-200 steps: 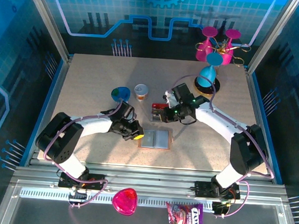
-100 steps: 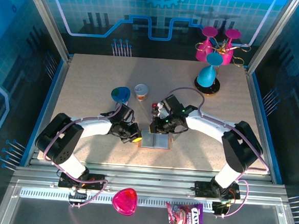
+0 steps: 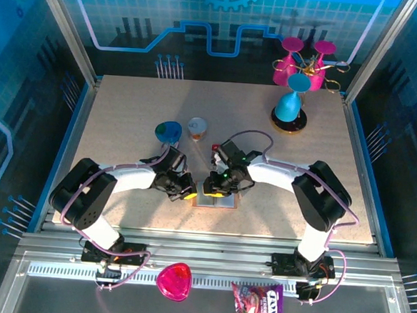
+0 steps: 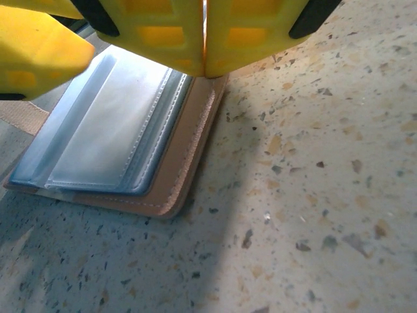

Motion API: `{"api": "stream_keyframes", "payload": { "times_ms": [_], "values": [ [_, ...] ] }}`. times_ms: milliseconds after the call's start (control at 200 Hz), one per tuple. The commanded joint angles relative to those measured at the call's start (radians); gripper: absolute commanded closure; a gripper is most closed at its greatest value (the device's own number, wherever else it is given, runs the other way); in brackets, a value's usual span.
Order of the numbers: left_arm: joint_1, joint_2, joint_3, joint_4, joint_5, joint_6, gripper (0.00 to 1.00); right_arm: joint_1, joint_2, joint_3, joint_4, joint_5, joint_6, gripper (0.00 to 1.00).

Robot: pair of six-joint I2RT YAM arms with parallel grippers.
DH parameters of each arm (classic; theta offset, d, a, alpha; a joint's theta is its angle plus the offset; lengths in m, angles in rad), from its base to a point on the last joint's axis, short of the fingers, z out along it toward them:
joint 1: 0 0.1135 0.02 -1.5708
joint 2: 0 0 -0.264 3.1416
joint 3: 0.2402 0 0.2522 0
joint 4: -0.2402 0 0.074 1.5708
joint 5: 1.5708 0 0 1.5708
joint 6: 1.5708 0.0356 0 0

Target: Take the credit cards out of the card holder

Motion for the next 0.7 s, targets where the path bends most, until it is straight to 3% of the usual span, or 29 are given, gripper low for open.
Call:
{"api": "stream_keyframes", "payload": {
  "times_ms": [0,690],
  "values": [
    [-0.005,0.008,-0.022,-0.01,-0.015,-0.003,0.92,0.018,0.03,0.03,-0.006,-0.006,0.017,0.67],
    [-0.005,0.014,-0.022,-0.038,-0.032,0.004,0.92,-0.004,0.02,0.014,-0.066,0.059,-0.006,0.66]
  ]
}}
